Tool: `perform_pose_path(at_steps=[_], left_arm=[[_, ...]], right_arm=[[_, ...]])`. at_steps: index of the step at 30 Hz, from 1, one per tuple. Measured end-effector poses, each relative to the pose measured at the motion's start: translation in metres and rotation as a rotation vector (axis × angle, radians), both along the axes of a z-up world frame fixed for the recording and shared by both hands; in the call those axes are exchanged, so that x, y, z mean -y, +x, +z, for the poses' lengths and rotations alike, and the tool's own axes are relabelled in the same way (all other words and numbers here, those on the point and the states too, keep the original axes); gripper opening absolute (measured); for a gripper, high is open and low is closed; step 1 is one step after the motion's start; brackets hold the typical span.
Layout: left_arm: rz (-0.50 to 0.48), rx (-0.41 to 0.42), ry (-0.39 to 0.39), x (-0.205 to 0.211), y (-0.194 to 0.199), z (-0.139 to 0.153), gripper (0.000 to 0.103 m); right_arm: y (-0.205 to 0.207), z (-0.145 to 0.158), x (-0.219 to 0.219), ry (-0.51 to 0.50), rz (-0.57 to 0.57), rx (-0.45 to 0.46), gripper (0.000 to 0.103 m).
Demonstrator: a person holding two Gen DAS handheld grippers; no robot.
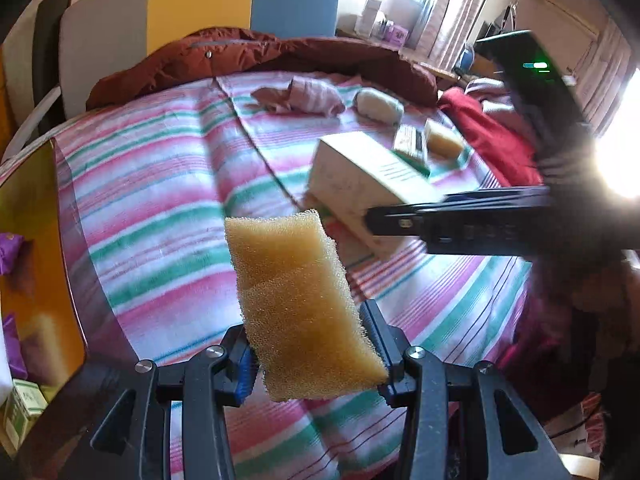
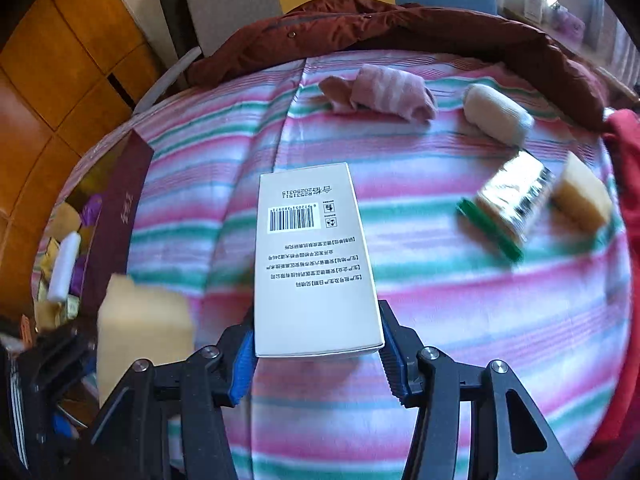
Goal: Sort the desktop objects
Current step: 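Carry the sponge and white box over the gold tray and open both tools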
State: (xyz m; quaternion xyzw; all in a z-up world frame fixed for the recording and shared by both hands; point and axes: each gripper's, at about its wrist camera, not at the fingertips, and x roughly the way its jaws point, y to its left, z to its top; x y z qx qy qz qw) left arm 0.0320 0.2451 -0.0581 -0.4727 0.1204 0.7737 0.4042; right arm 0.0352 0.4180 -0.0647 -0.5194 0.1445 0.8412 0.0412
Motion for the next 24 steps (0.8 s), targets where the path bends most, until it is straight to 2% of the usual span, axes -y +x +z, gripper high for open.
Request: perform_pose_path(at_steps=[5,8,10,14,16,17,18,21,24], left_arm=[[0.009,0.016,-0.041,0.005,0.001,-0.014,0.047],[0.012,0.027,-0.042,0.009,0.002,-0.018,0.048],[0.015,0.023,-0.044,0.007,0.002,-0.020,0.051],[0.003,0.008,-0.046,0.007,0.006,-0.020,0.048],[-0.019,-0.011,-0.035,0.006,0.010,-0.017,0.044],[-0.026,-0.011,-0.022,0.006,0.010,-0.016,0.044],[-0.030,-0.002,-0.009,0.007,0.010,-0.015,0.044],[-0.026,-0.006,0.008,0.009,0.010,-0.009,0.043],[-0.018,-0.020,0.045,0.013,0.011,0.001,0.043]], right_arm=[[0.014,-0.006,-0.002,0.011,-0.011,0.031,0.055],[0.014,-0.007,-0.007,-0.028,-0.024,0.022,0.075],[0.016,-0.005,-0.007,-0.017,-0.032,0.012,0.076],[0.013,-0.005,-0.006,0.001,-0.044,0.006,0.076],[0.012,-0.006,-0.005,0.027,-0.049,0.004,0.069],[0.012,-0.007,-0.004,0.037,-0.049,-0.004,0.058],[0.012,-0.008,-0.004,0.034,-0.047,-0.009,0.054],[0.015,-0.008,-0.002,0.046,-0.044,-0.017,0.053],[0.020,-0.004,-0.004,0.014,-0.063,-0.042,0.052]])
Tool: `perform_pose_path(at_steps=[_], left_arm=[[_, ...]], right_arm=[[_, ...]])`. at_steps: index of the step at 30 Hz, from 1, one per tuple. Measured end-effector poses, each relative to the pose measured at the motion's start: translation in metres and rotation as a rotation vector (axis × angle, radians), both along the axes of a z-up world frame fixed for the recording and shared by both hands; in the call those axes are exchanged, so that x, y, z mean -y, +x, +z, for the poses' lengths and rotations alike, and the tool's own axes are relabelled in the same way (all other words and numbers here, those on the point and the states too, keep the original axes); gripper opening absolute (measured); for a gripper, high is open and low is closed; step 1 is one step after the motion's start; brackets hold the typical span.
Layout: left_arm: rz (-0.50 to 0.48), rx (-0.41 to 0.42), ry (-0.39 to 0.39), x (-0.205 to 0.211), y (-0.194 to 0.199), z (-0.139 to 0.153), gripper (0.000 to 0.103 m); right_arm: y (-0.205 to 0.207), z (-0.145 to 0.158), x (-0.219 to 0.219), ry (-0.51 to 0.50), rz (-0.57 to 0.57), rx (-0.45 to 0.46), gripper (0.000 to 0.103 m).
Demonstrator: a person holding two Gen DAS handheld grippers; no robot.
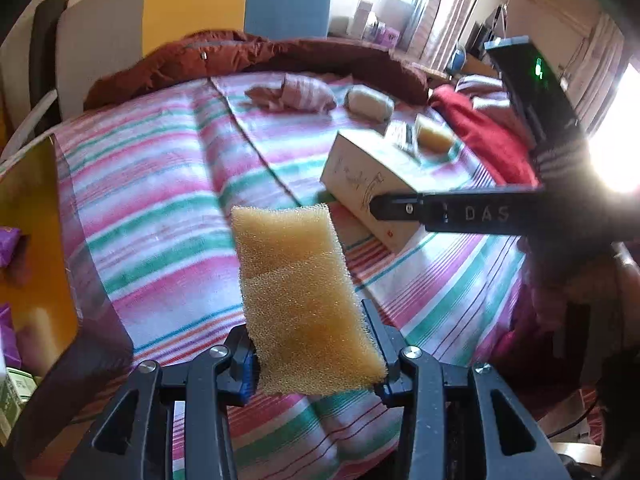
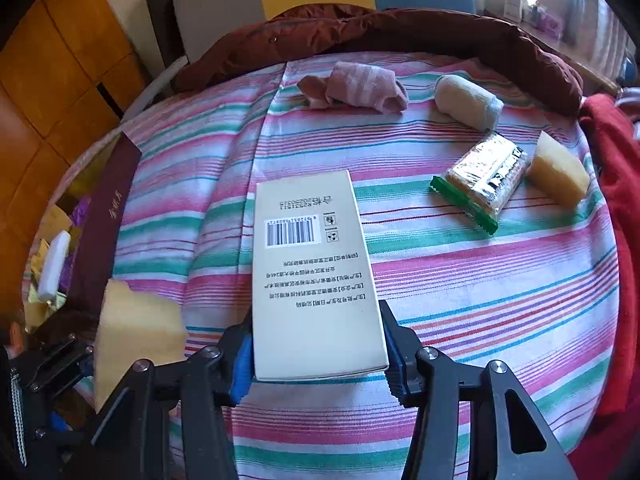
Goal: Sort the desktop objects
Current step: 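Carry the sponge and white box over the gold tray and open both tools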
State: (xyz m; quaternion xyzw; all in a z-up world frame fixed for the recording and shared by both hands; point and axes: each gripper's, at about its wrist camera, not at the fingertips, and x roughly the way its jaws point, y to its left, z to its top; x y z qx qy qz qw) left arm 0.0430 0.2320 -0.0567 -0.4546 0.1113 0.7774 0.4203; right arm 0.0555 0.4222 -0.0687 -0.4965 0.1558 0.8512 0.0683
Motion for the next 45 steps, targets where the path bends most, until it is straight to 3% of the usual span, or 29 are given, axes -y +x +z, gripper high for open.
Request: perform_pose_path(at_steps=[12,22,36,45], left_arm=[[0.088,-0.050,0.103,0.034,-0.006,0.043,0.044],[0.294,-0.082,0.132,0.104,-0.037,0.062,0.044],[0.662,-0.101,0.095,0.234,-0.089,0.055,0.044],[0.727,-0.053,0.040,0.257,-0.107,0.026,0.044]], right_arm=[[0.008,0.038,0.011,-0.069,-0.002,-0.121,0.050],[-0.017,0.072,0.061,-0.099,0.124,-0.193,0.050],[-0.088,0.094,0.182,-0.164,0.429,-0.217,0.050],[-0.162,0.073,0.247,-0.245,0.507,-0.127,0.050]])
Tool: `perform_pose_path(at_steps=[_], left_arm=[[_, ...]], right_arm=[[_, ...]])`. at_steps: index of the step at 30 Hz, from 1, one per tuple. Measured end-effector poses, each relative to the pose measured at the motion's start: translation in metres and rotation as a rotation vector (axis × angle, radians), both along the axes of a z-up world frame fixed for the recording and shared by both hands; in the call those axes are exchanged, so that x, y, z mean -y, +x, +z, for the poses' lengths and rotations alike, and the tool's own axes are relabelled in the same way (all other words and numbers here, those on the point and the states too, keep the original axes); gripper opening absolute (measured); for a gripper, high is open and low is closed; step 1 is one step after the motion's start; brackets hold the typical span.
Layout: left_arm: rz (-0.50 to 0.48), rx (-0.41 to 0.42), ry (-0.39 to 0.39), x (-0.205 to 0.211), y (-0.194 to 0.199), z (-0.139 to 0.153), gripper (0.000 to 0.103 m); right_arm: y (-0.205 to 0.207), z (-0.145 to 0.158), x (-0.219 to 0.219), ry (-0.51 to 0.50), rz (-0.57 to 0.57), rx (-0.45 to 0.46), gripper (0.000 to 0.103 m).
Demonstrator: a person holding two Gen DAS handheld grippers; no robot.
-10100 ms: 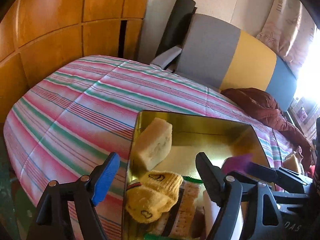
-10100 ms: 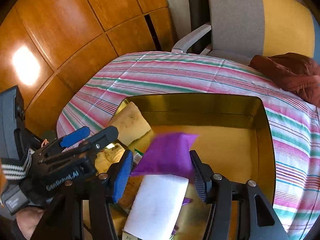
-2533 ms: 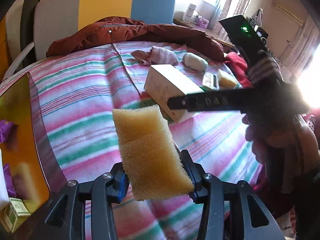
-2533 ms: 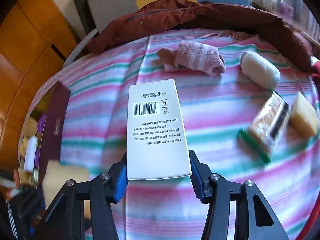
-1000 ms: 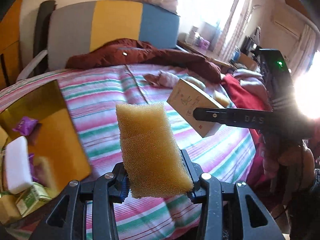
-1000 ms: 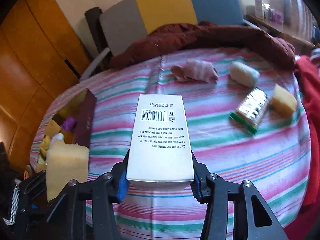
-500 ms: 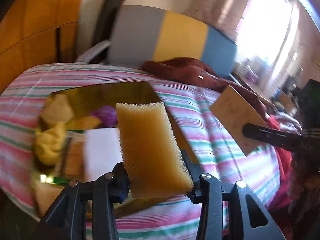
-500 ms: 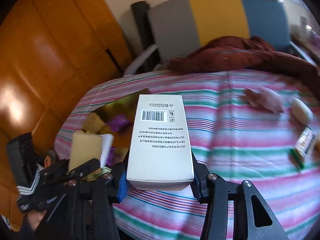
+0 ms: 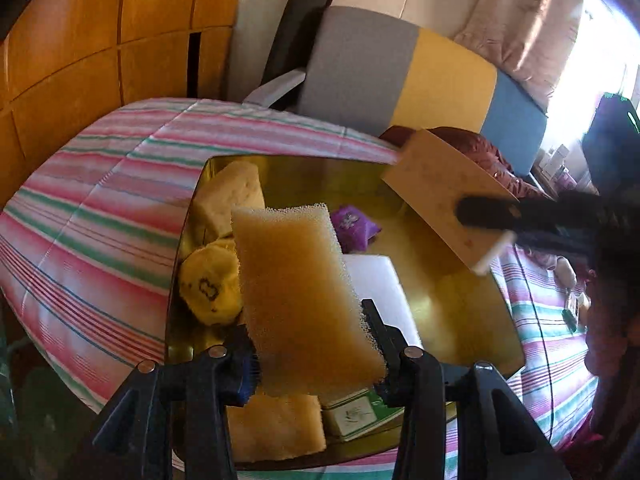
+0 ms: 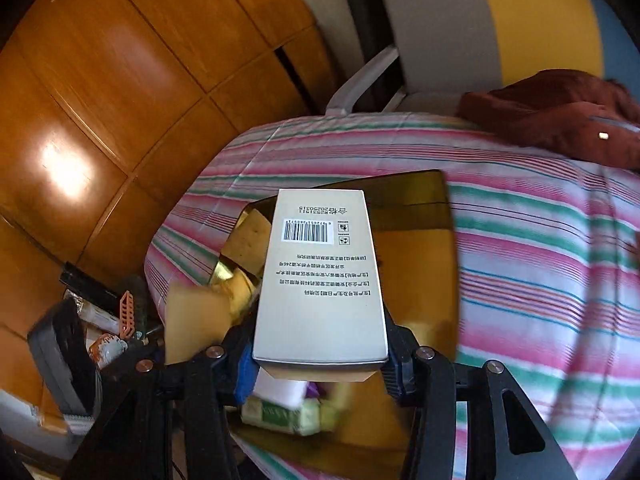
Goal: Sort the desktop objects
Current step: 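Carry the sponge and white box over the gold tray and open both tools, then withdraw both open tools from the gold tray toward the remaining items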
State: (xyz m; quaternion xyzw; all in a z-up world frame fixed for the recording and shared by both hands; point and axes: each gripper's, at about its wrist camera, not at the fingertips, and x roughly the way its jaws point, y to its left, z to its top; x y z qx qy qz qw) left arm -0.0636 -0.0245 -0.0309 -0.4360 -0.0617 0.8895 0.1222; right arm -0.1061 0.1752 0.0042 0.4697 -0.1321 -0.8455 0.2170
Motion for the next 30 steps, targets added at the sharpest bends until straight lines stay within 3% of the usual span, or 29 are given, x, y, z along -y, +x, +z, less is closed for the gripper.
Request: perform_pose_path(at_steps=[7,11,14,19,30], left_arm=[[0.022,0.047,0.044,0.011,-0.011,-0.015,0.058],[0.048,0.030,0.058,0.020,-0.004,-0.012,0.058],[0.083,0.014,0.052,0.029,0.000,-0.011,0.058],[0.107,-0.006,0.068,0.037,0.011,-0.009,0.057],[0.066,-0.024,0.024,0.014,0.018,-0.001,0.060]], right_arm=[[-0.044,-0.014,0.039,-0.013,-0.011,0.056,0.050],[-0.062,-0.023,0.053,-0.062,-0.020,0.094,0.058],[-0.061,-0.022,0.060,-0.112,0.004,0.101,0.074],[-0.049,-0.021,0.053,-0.136,0.009,0.102,0.076],[0.007,-0.012,0.032,0.054,-0.037,-0.006,0.093]])
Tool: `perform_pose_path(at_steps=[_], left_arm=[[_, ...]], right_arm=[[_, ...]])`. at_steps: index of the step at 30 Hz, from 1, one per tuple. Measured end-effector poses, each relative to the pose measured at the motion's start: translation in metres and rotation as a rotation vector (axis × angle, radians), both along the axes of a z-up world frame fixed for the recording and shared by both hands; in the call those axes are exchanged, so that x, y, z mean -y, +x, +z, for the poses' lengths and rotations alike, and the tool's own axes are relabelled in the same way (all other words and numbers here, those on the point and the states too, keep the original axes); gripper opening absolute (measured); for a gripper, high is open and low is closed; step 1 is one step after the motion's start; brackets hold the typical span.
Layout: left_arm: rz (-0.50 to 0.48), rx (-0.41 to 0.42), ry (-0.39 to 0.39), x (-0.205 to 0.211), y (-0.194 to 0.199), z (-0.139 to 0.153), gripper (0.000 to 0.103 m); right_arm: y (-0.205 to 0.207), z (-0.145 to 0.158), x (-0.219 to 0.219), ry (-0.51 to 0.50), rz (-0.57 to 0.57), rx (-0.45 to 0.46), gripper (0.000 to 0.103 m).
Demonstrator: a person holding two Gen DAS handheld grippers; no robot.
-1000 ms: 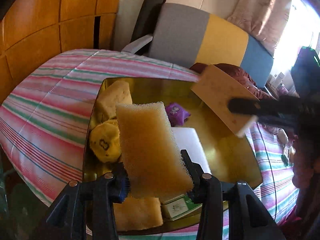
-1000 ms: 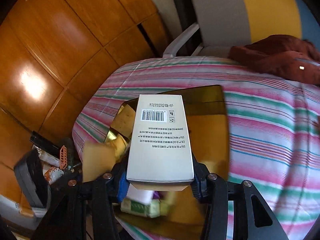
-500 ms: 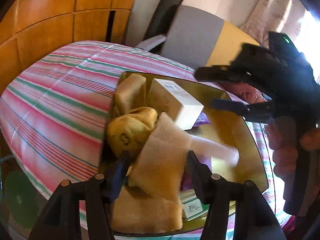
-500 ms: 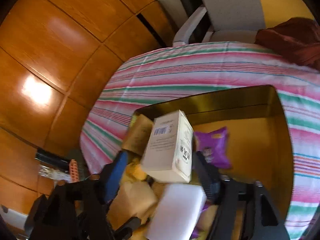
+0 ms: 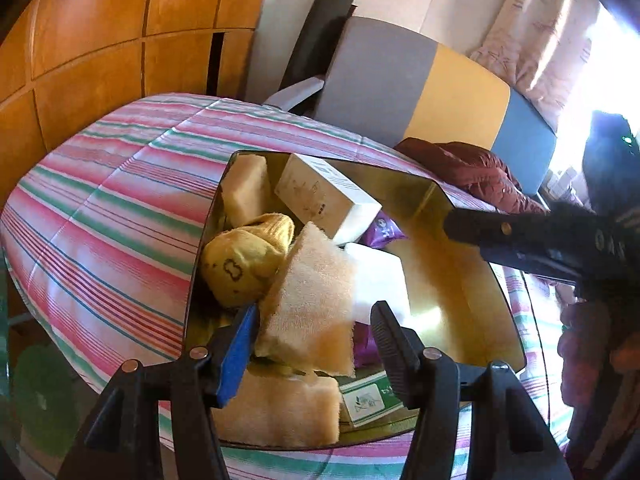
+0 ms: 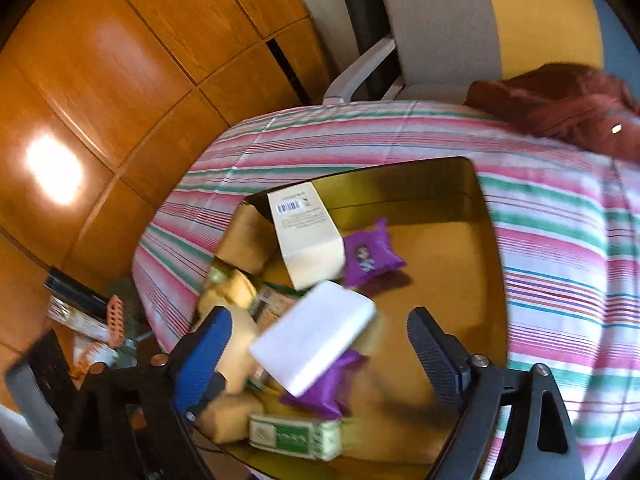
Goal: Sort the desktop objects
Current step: 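Withdraw both open tools from the gold tray toward the remaining items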
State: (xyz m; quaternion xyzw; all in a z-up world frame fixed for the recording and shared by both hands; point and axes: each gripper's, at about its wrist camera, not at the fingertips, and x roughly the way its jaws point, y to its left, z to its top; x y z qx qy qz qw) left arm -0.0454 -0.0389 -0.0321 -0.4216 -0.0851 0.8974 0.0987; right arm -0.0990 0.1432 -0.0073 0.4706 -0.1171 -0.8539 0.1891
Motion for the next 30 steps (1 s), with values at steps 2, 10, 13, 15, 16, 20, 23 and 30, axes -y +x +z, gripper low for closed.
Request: perform_pose_path(at_steps=[2,10,13,15,16,20,23,30], left_arm=[[0.002,-0.001,-0.007,-0.004,0.004,0.003,0.064],[-0.009,-0.040,-0.059,-0.018,0.014,0.016,0.070],[-0.014,-0.054,-0.082,-0.024,0.019,0.021,0.071],[-0.016,-0.063,-0.090,-0.027,0.023,0.024,0.071],[-0.016,-0.065,-0.097,-0.028,0.024,0.025,0.071],[-0.008,-0.079,-0.118,-0.032,0.030,0.028,0.071],[-0.010,-0.085,-0.139,-0.035,0.033,0.030,0.071],[-0.017,-0.122,-0.173,-0.043,0.039,0.041,0.071]], right_arm=[[0.009,0.001,-0.003,0.037,-0.007,-0.020,0.094],[0.038,0.001,-0.019,0.162,-0.071,-0.072,0.100],[0.047,0.003,-0.029,0.159,-0.096,-0.077,0.100],[0.052,0.002,-0.035,0.166,-0.114,-0.081,0.101],[0.054,0.002,-0.035,0.168,-0.119,-0.083,0.101],[0.063,0.002,-0.041,0.172,-0.136,-0.086,0.101],[0.068,0.001,-0.042,0.199,-0.142,-0.098,0.101],[0.075,-0.002,-0.053,0.229,-0.164,-0.100,0.101]])
